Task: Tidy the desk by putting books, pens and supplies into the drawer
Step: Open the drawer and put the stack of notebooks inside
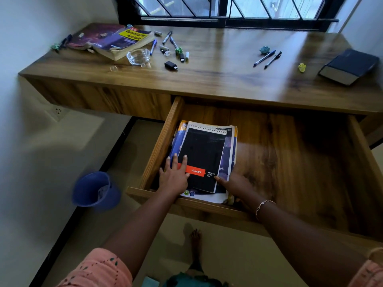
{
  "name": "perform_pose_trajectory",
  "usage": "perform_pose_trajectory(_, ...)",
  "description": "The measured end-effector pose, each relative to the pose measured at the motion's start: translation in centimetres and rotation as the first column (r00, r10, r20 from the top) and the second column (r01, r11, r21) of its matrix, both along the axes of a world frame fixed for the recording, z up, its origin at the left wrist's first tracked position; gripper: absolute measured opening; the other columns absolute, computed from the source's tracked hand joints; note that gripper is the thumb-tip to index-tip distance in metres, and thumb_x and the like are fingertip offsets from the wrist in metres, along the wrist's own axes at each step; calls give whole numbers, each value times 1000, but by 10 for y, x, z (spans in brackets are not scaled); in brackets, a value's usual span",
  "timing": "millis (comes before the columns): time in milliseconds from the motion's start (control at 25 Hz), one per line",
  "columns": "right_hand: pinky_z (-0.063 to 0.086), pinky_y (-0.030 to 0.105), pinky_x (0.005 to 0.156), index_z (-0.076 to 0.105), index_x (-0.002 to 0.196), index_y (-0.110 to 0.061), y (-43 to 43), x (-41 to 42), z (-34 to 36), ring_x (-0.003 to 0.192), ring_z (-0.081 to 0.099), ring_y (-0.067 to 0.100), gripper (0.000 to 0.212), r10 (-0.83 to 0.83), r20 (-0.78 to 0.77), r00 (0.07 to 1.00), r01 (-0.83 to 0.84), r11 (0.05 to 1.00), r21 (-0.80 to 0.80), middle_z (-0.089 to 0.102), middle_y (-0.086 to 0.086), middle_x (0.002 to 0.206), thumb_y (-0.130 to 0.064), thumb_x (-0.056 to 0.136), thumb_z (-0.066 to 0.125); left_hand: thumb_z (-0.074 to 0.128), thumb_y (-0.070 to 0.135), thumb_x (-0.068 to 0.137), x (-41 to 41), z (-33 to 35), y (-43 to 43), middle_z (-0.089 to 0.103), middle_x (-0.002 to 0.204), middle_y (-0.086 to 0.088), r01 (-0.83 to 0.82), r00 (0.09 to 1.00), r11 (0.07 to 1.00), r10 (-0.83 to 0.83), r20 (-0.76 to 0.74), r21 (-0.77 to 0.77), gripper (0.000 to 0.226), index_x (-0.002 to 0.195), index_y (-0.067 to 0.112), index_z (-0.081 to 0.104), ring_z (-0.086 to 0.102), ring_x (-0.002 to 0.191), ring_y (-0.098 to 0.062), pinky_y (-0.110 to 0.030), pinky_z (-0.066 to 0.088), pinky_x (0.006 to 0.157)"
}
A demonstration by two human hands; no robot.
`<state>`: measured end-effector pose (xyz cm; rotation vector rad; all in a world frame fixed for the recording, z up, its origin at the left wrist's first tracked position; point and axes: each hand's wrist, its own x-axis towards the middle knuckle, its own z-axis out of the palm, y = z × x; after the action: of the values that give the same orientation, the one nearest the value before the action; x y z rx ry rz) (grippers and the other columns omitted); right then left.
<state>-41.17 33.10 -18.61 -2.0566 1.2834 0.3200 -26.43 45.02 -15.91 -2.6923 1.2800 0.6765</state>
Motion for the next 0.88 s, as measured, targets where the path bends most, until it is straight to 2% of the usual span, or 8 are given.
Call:
perform_pose_trajectory(200, 42, 23, 43, 31, 136, -2, -4, 1, -1, 62, 56, 16, 79, -15, -13, 1000, 16, 997, 70, 59, 10, 91, -60, 85, 47, 29, 44, 99, 1, -3, -3, -19, 155, -13, -3, 999, 999, 5, -39, 40, 69, 148, 22, -14, -16, 143, -33, -48, 2, 116)
perform_pose_trajectory(320, 50, 29, 55, 35, 132, -5, -11, -2, 0, 79, 60, 22, 71, 26, 23, 999, -28, 995, 92, 62, 12, 107, -56, 86, 49, 31, 42, 99, 3, 2, -4, -19, 155, -15, -14, 998, 999, 16, -53, 32, 69, 149, 20, -11, -15, 143, -36, -52, 4, 116)
perform_pose_trajectory(360, 51, 29, 61, 41, 127, -5, -13, -4, 1, 82, 59, 21, 63, 59, 41, 997, -62, 995, 74, 63, 9, 100, -53, 87, 49, 33, 42, 99, 2, 4, -4, -19, 154, -17, 9, 1000, 1000, -9, -28, 8, 69, 149, 19, -7, -13, 143, -36, -54, 6, 116)
perform_pose_trajectory(480, 41, 24, 59, 51, 112, -5, -14, -13, 9, 81, 58, 20, 48, 151, 54, 987, -148, 987, -68, 54, 0, 75, -48, 91, 45, 36, 41, 98, -14, 12, -8, -13, 156, -14, 224, 972, 955, -205, 114, -195, 64, 149, 15, 8, -9, 145, -28, -50, 12, 117)
perform_pose_trajectory(560, 46, 32, 75, 43, 127, -9, -12, -22, 17, 101, 59, 27, 49, 222, 92, 971, -207, 967, -149, 61, 10, 103, -45, 92, 45, 32, 43, 98, -39, 19, -13, -6, 158, -8, 312, 949, 884, -306, 74, -347, 60, 149, 16, 13, -11, 145, -20, -42, 8, 117)
perform_pose_trajectory(640, 44, 38, 92, 23, 144, -16, -9, -35, 25, 120, 49, 31, 62, 302, 125, 945, -271, 938, -217, 46, 16, 136, -40, 92, 48, 22, 50, 96, -71, 22, -16, -5, 158, -5, 342, 929, 848, -370, 10, -404, 63, 149, 18, 11, -17, 141, -14, -37, 0, 116)
perform_pose_trajectory(760, 40, 35, 101, 16, 146, -18, -4, -60, 37, 126, 42, 28, 69, 413, 143, 900, -357, 884, -302, 35, 12, 144, -32, 90, 53, 3, 59, 86, -108, 19, -19, 1, 158, -7, 324, 928, 818, -372, -7, -475, 76, 149, 18, 9, -14, 143, -15, -35, -7, 114)
perform_pose_trajectory(880, 38, 34, 99, 18, 147, -18, 7, -77, 42, 126, 42, 24, 59, 326, 225, 918, -243, 913, -328, 37, 9, 144, -35, 95, 42, 1, 50, 89, -117, 14, -22, 15, 156, -12, 303, 946, 783, -315, 75, -543, 72, 148, 13, 18, 1, 146, -22, -39, -2, 115)
